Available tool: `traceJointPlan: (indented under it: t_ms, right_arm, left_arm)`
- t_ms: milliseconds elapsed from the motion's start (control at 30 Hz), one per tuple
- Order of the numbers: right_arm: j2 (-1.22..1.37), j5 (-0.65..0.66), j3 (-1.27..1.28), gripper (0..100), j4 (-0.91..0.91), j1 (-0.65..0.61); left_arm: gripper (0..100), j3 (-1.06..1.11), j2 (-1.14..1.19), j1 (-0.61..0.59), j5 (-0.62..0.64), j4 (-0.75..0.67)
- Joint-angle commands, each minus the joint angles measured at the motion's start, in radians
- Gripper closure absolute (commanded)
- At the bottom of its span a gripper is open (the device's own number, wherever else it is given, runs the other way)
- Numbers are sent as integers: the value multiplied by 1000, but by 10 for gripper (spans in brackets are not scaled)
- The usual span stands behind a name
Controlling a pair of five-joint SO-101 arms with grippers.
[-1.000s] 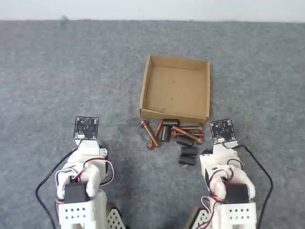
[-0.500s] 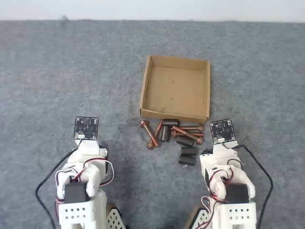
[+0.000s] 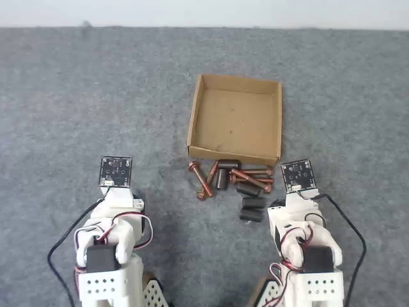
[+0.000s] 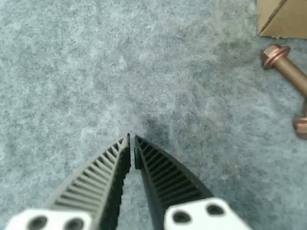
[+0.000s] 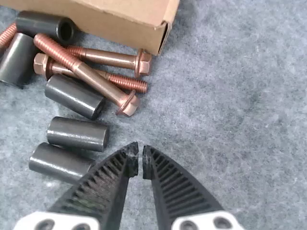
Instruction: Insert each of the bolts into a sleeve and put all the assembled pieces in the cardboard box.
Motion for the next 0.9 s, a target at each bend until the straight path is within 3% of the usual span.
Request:
traceJointPlan:
  t_ms: [0,700,867]
  right_arm:
    - [-10,-2,15,992,5,-8]
    - [-10,-3,15,992,5,-12]
    - [-8,-5,15,992,5,-108]
  left_arm:
    - [989,-10,-14,-6,-3,3]
    - [989,-10,-14,-9,-5,3]
    - [989,-15,-14,-9,-6,-3]
